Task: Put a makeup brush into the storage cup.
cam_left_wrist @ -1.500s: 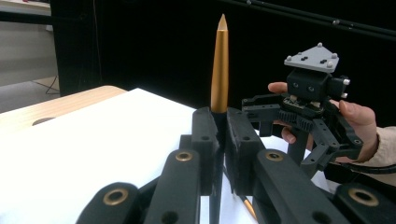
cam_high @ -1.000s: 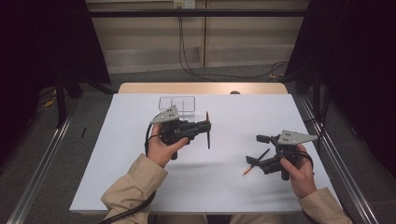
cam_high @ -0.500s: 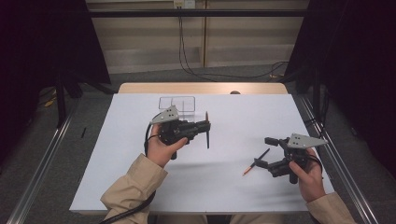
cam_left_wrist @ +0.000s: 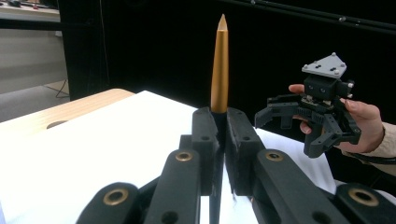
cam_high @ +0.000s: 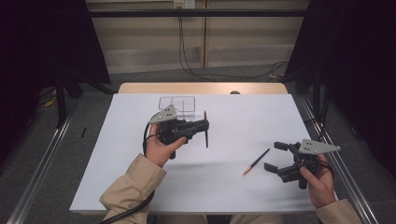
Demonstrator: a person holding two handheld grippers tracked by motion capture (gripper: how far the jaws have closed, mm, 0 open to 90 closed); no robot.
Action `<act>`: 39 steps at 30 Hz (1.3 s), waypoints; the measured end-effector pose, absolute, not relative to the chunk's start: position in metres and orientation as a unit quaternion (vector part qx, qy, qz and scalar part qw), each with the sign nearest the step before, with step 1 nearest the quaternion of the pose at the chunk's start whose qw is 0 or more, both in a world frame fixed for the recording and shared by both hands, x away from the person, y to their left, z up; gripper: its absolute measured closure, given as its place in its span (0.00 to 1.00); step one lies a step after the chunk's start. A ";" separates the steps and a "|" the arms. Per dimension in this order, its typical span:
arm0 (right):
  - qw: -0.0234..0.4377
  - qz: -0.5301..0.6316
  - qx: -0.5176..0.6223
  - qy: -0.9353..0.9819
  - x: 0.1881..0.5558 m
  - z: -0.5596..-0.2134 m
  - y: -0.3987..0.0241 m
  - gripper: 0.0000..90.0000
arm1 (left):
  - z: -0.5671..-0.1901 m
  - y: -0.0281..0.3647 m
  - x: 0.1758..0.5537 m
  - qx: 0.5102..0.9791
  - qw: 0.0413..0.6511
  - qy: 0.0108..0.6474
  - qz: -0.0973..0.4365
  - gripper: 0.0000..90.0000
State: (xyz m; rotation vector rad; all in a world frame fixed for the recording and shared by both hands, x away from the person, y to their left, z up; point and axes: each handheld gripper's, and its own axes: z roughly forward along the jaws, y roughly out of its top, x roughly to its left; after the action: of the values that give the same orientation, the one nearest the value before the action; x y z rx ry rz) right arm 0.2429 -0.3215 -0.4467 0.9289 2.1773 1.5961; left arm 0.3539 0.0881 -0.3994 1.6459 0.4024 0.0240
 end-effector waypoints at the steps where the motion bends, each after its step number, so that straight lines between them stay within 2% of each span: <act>1: 0.143 0.553 0.324 0.754 0.242 -0.447 -0.323 0.04 | -0.399 0.088 0.354 0.728 0.662 0.178 0.010 0.93; 39: 0.151 0.560 0.316 0.751 0.235 -0.448 -0.332 0.04 | -0.395 0.106 0.371 0.737 0.643 0.206 0.043 0.93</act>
State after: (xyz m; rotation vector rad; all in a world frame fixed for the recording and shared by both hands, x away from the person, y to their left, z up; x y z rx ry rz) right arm 0.2354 -0.3318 -0.4478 0.9084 2.1554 1.6072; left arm 0.3709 0.1063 -0.3954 1.6786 0.4704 0.0976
